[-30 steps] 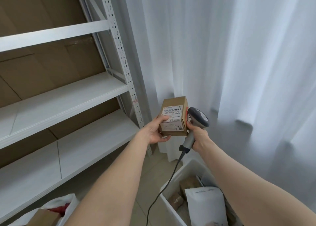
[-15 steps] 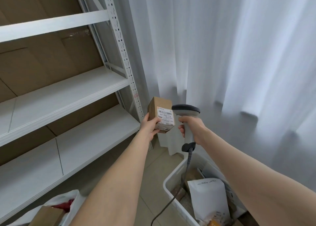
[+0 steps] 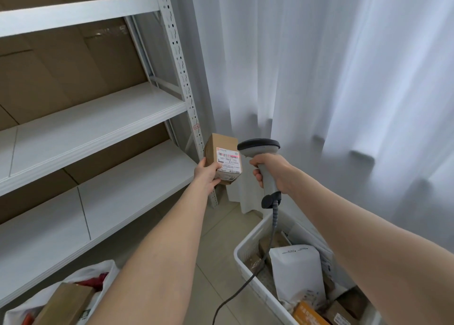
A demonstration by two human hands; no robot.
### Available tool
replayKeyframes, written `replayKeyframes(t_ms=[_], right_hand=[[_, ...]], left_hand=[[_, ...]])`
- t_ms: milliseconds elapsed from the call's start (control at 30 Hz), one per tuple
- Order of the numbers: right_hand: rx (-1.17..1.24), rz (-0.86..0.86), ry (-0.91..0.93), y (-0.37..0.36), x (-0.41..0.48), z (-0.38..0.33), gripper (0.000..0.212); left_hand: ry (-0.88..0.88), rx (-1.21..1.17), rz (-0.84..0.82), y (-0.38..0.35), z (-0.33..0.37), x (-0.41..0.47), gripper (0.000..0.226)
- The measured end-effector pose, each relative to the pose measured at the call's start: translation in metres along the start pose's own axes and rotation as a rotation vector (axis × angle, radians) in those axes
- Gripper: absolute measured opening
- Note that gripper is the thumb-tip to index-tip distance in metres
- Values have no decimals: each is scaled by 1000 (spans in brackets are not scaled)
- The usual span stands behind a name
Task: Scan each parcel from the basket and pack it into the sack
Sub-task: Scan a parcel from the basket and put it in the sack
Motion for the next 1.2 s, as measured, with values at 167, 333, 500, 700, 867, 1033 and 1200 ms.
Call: replayKeyframes(t_ms=[167, 333, 500, 700, 867, 1033, 1200], right_hand=[[-21, 9, -10, -14, -4, 0, 5], [-51, 29, -5, -25, -7, -1, 3], [-64, 8, -25, -39, -12, 1, 4], [-68, -1, -30, -54, -18, 2, 3], [-39, 16, -12, -64, -22, 5, 3], [-28, 25, -17, -71, -25, 7, 13], [-2, 8, -50, -73, -30, 7, 15]], left_hand=[[11, -10, 14, 7, 0, -1, 63], [9, -3, 27, 23, 2, -1, 59], [11, -7, 42, 37, 4, -2, 57], [9, 6, 58, 50, 6, -4, 57], [14, 20, 51, 59, 6, -4, 54], [23, 20, 58, 64, 5, -8, 53], [27, 15, 73, 62, 5, -16, 55]])
Point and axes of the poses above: each hand's wrist, its own x-axis towards the middle knuckle, its own y-axis out of the back of the hand, z = x × y, the point moved 6 cm from there along x, towards the middle knuckle, and after that the axes turned 4 degrees about z, right-handed, at the moved point
